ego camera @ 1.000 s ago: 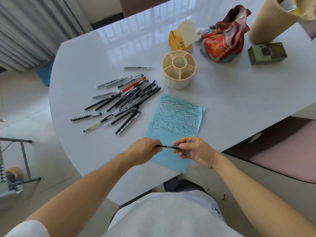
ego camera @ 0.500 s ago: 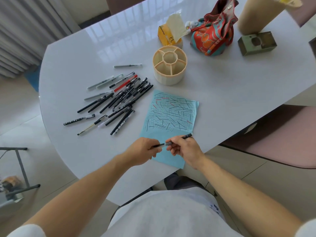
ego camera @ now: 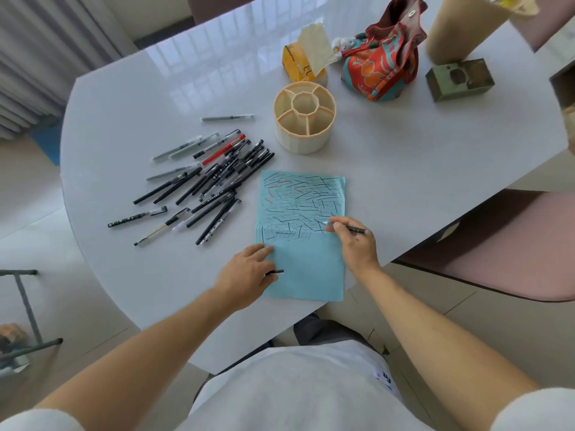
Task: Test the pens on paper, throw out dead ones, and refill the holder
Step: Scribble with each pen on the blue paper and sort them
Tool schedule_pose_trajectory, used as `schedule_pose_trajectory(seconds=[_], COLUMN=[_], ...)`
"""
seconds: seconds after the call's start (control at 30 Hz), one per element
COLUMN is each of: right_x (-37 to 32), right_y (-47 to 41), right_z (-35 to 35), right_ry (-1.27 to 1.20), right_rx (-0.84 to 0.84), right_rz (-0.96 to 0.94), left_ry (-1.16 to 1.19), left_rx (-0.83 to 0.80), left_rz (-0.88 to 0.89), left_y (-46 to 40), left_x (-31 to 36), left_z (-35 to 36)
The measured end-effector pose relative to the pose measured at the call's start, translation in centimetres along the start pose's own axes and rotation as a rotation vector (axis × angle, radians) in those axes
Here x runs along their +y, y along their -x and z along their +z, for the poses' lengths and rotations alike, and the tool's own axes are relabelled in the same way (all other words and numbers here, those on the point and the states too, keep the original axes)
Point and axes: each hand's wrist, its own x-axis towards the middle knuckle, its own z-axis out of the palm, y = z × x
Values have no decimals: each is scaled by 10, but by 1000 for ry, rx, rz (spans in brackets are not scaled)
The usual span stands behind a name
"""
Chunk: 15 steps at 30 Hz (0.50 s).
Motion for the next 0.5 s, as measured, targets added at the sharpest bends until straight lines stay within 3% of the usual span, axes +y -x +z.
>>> schedule_pose_trajectory(seconds=[0.17,0.5], right_x=[-4,19], right_y=[-7,5], right_z=[-2,11], right_ry=[105,427], right_rx=[-23,-131], right_rz=[-89,-292], left_ry=[26,53], left_rx=[73,47], left_rz=[-11,-15], left_y=[7,-3], left_x=[5,0], left_z=[-1,0])
